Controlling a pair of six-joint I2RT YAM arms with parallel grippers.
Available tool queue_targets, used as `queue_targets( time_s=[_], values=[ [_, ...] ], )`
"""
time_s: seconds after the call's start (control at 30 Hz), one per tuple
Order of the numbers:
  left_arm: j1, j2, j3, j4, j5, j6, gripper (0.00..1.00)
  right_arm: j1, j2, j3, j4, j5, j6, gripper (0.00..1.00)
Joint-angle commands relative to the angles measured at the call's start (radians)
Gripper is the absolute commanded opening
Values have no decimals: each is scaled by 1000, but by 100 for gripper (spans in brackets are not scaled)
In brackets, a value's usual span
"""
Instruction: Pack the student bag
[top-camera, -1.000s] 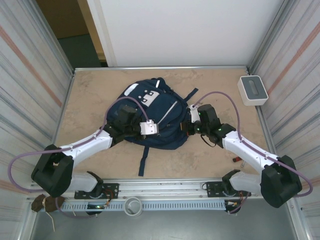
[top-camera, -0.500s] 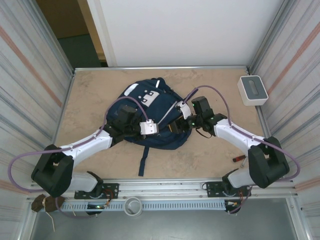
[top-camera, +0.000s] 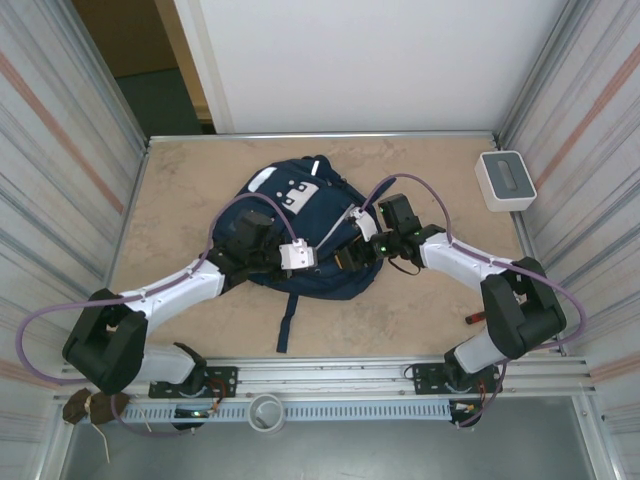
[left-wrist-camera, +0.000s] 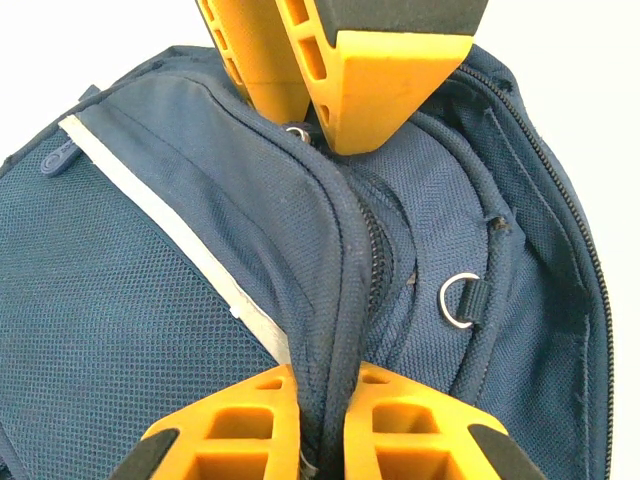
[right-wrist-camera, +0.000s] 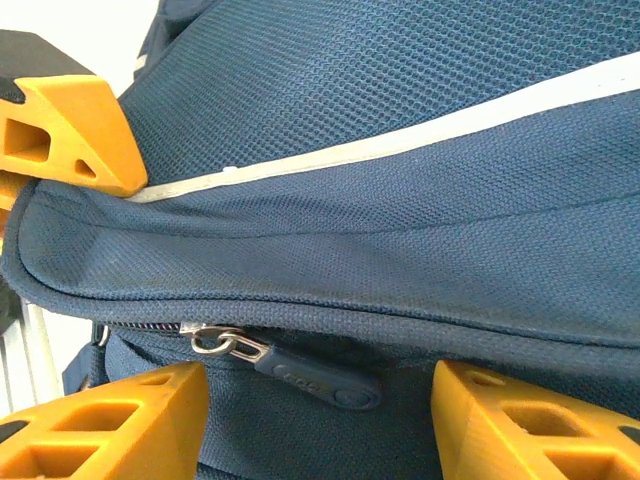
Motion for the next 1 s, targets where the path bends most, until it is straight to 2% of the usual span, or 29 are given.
queue_targets(
  time_s=[0.0,0.27,0.47,0.8,0.97],
  values=[
    [4,-12,13,4,60,-35,12,15,0,17,14,-79,-25,56],
    [3,-9,17,-2,61,-35,12,4,-31,-15,4,-95,-36,41],
    [3,-2,20,-4,60,-38,12,5,-31,-28,8,-90,-32,25],
    [3,1,22,-6,56,-38,12,14,-55,-77,88,-67,10,15],
    [3,1,21,-9,53,-38,12,26,-87,-117,152,-47,44,3]
  ],
)
